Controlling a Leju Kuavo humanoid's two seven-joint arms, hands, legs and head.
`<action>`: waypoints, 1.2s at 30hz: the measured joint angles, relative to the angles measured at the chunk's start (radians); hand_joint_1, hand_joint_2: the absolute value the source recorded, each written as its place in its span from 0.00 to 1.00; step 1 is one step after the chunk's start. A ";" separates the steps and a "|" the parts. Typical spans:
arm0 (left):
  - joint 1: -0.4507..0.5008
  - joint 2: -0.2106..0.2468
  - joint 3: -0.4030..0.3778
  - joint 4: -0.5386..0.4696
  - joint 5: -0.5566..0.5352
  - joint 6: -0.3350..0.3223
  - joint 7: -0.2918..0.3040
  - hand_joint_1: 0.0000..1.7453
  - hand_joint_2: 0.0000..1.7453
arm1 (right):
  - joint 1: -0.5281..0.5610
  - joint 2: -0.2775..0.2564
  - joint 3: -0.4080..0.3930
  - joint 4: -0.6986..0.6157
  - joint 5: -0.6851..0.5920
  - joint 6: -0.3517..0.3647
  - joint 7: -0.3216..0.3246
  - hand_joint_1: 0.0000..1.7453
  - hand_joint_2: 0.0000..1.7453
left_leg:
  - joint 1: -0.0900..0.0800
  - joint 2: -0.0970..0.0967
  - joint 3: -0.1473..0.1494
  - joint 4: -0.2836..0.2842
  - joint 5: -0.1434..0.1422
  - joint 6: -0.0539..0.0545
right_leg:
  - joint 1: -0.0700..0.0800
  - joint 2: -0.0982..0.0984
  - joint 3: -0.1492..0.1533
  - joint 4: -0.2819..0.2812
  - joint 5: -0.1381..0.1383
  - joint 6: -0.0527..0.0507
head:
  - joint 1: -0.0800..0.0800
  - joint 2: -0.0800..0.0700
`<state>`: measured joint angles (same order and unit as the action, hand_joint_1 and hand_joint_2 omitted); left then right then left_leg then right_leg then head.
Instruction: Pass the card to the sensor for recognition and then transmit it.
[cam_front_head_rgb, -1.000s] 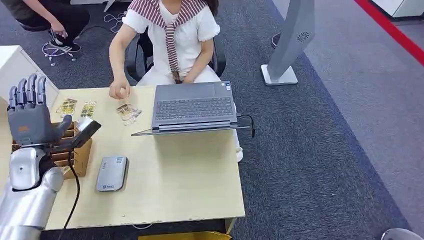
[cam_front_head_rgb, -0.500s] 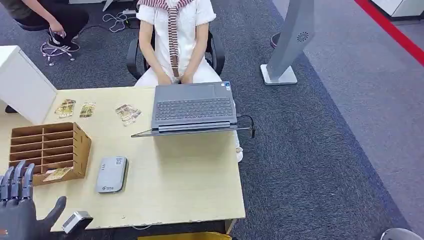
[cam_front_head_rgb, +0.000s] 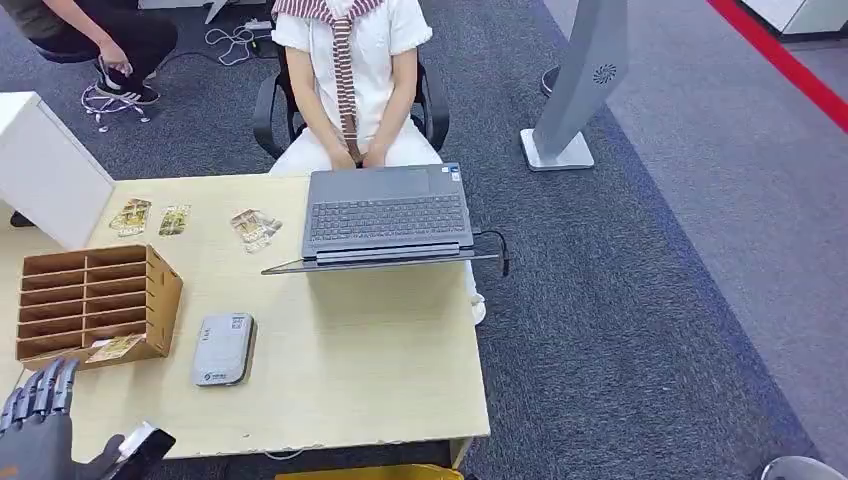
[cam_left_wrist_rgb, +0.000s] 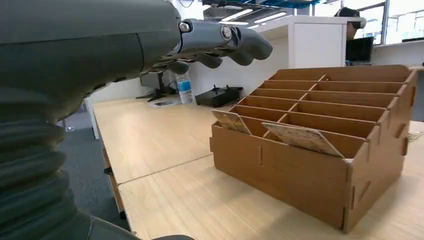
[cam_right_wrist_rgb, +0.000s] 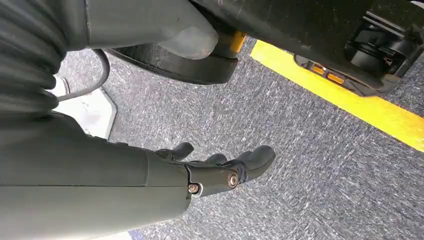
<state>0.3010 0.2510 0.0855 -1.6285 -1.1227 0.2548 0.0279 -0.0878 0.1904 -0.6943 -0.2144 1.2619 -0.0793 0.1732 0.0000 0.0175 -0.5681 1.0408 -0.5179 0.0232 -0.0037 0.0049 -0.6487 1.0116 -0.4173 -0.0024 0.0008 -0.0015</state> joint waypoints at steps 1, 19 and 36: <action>0.000 0.000 0.000 0.000 0.000 0.000 0.000 0.00 1.00 | 0.000 0.000 0.000 0.000 0.000 0.000 0.000 0.00 1.00 | 0.000 0.000 0.000 0.000 0.000 0.000 | 0.000 0.000 0.000 0.000 0.000 0.000 | 0.000 0.000; -0.161 -0.025 0.040 0.141 0.008 -0.005 -0.010 0.00 1.00 | -0.001 0.000 -0.001 -0.001 0.033 0.007 -0.003 0.00 1.00 | 0.000 -0.002 0.001 0.000 0.000 0.000 | 0.000 -0.002 0.001 0.000 0.000 0.000 | 0.000 0.000; -0.348 -0.024 0.018 0.273 -0.016 0.025 0.024 0.00 1.00 | -0.004 0.000 0.000 -0.001 0.055 0.016 -0.003 0.00 1.00 | 0.000 -0.002 0.001 0.001 0.000 0.000 | 0.000 -0.001 0.001 0.000 0.001 0.000 | 0.000 0.000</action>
<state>-0.0466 0.2266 0.1038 -1.3554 -1.1383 0.2796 0.0515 -0.0922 0.1907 -0.6939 -0.2152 1.3168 -0.0637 0.1701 -0.0001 0.0159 -0.5669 1.0417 -0.5174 0.0228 -0.0036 0.0035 -0.6479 1.0116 -0.4162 -0.0027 0.0008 -0.0015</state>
